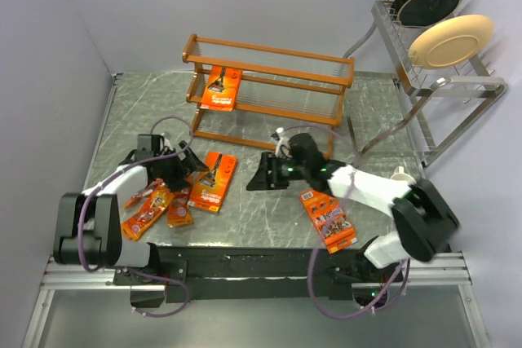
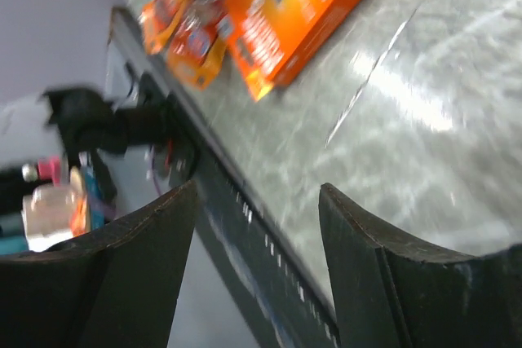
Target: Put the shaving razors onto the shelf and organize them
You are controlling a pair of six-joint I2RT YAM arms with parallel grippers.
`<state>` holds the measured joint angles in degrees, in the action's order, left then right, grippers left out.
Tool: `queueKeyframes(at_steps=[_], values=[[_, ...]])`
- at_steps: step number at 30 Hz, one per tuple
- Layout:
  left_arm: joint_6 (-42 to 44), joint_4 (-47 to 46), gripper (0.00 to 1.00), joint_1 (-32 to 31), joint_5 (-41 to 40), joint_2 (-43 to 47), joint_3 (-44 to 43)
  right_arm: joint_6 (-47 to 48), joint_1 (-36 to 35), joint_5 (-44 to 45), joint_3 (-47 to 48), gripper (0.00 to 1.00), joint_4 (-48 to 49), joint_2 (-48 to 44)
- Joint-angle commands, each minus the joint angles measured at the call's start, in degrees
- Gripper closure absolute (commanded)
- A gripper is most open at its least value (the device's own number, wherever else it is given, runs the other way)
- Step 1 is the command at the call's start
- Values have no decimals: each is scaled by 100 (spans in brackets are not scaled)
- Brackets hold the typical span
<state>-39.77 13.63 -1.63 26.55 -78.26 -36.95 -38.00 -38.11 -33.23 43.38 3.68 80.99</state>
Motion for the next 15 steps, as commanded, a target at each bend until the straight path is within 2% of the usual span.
queueKeyframes(at_steps=[1, 4, 7, 10, 13, 14, 15], values=[[452, -432, 4, -303, -290, -478, -418, -1296, -232, 1010, 539, 32, 1152, 1161], [479, -396, 7, -338, -378, -620, -497, -1579, -416, 1161, 908, 33, 1529, 1681], [514, -414, 9, -373, -396, -655, -480, -1622, -732, 1599, 1427, 33, 1355, 2103], [523, -387, 15, -373, -247, -682, -349, -2272, -961, 1671, 1700, 34, 1389, 2612], [444, -405, 23, -391, -18, -621, -94, -2440, -1119, 1732, 2209, 39, 891, 3113], [409, -448, 26, -391, 52, -612, -24, -2684, -1129, 1880, 2271, 41, 393, 3194], [304, -501, 28, -391, 113, -551, 47, -2817, -1129, 1865, 2167, 44, 335, 3238]])
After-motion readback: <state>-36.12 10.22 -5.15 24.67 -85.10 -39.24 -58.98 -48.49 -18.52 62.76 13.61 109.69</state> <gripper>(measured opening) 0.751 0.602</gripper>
